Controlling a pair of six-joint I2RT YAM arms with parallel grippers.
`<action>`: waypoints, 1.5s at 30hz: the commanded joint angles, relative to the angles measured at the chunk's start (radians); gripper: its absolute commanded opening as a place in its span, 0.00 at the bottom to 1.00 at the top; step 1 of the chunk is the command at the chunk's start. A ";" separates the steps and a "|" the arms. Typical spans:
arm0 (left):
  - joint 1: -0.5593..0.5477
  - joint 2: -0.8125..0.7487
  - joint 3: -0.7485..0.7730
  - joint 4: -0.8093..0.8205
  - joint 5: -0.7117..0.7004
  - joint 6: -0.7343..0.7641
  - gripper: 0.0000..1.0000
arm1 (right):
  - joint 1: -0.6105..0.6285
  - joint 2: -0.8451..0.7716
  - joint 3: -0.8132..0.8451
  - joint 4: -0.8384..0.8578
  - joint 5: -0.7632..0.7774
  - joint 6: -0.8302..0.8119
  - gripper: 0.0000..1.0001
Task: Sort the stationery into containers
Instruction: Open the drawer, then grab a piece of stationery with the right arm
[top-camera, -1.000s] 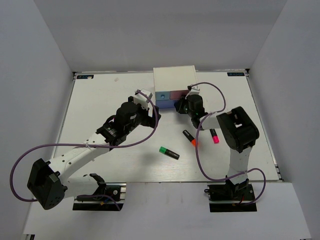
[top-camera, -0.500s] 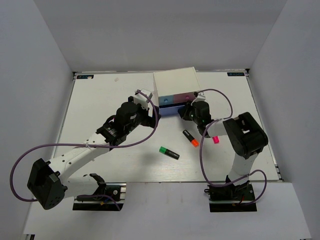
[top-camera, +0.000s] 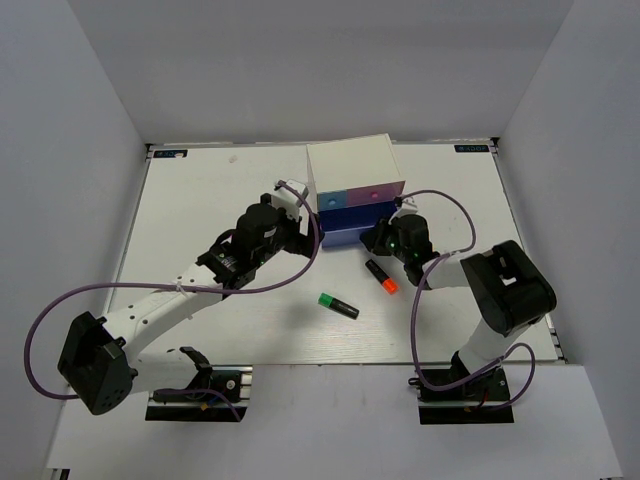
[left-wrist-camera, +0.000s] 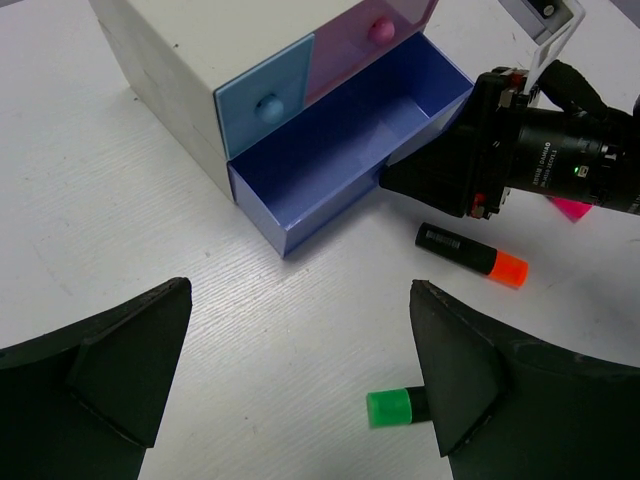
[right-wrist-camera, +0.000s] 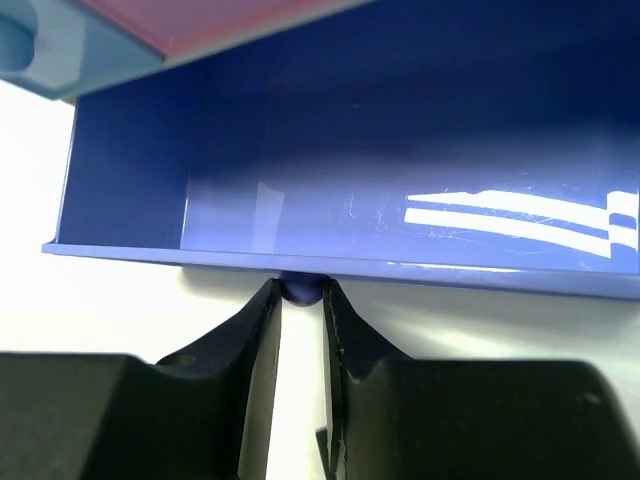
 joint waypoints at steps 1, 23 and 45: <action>-0.001 -0.011 -0.010 0.031 0.041 0.021 1.00 | 0.003 -0.030 -0.026 -0.035 -0.025 0.018 0.14; -0.001 -0.089 -0.038 0.060 0.108 0.020 0.98 | 0.001 -0.356 0.042 -0.514 -0.422 -0.783 0.36; -0.001 -0.108 -0.038 0.051 0.092 0.020 0.92 | 0.015 -0.159 0.204 -0.966 -0.138 -0.944 0.56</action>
